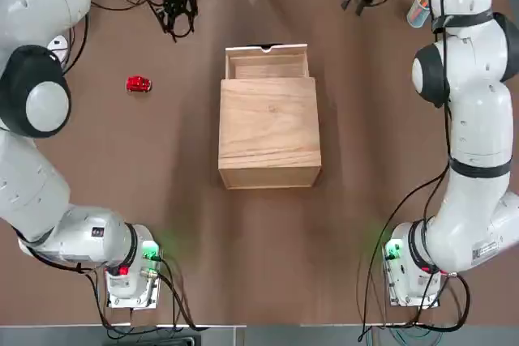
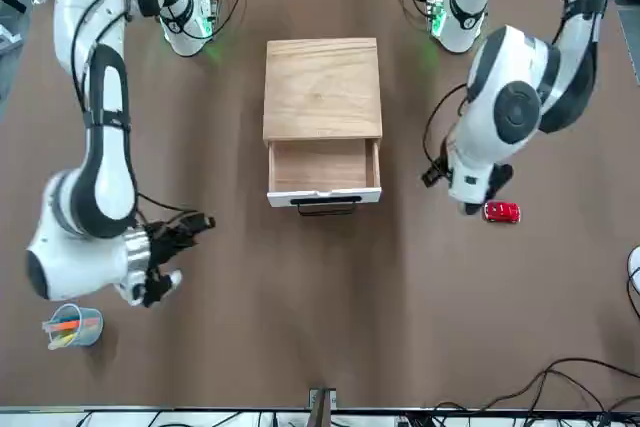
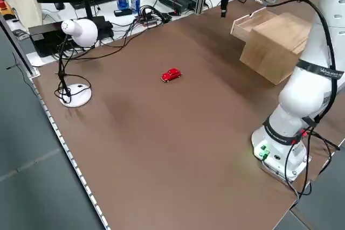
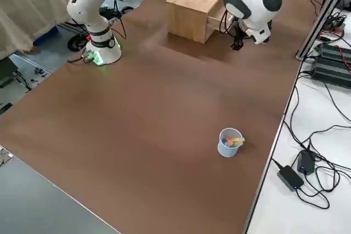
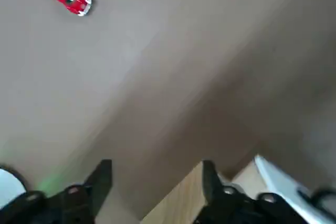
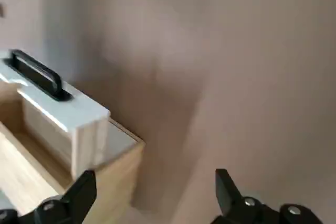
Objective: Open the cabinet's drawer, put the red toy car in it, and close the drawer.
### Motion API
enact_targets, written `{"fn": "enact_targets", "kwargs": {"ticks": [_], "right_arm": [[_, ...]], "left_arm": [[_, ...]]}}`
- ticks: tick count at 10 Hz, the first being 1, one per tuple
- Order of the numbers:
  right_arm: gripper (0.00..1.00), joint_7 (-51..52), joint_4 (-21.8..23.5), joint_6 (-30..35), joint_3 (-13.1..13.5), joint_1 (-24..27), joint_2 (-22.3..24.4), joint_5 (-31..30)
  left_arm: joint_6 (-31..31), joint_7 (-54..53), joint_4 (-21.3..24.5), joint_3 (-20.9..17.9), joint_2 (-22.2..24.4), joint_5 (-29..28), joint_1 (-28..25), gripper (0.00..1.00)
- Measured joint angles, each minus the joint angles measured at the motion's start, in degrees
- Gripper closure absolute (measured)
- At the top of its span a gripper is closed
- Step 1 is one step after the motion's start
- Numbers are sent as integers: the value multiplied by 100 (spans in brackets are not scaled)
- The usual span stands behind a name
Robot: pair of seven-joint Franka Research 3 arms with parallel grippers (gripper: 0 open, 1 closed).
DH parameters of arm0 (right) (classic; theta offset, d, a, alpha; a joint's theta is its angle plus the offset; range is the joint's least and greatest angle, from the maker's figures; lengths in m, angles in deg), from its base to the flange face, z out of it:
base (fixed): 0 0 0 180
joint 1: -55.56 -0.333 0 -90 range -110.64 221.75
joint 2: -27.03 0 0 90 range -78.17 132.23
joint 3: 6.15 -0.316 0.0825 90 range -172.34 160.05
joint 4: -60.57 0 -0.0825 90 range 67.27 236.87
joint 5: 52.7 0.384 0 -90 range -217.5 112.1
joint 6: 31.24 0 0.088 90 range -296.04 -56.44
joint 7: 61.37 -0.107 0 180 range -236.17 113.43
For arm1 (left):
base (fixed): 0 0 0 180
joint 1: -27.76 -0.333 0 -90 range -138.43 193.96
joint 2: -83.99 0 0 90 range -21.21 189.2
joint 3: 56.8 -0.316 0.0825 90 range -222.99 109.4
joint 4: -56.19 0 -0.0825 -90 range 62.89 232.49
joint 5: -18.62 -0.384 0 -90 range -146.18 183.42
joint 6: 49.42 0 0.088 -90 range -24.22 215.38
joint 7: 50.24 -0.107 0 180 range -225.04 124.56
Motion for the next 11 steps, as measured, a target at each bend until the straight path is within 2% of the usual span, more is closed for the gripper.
{"fn": "enact_targets", "kwargs": {"ticks": [1,3,6,8,10,11], "right_arm": [[0,-15,-22,248,204,24,107,-187],[0,-12,-27,480,522,73,224,-601],[0,-92,-29,478,594,60,259,-932],[0,-283,-49,276,951,-58,263,-1041],[0,-375,-71,64,1431,-253,273,-1071],[0,-487,-90,-43,1505,-267,292,-1073]], "left_arm": [[323,288,297,-294,101,0,-7,1],[949,651,920,-902,320,53,-41,0],[1948,738,1612,-1883,424,549,-139,0],[2826,752,2263,-2227,363,591,-159,0],[3169,760,2478,-2367,55,599,-180,0],[3422,778,2486,-2374,-156,600,-191,0]]}}
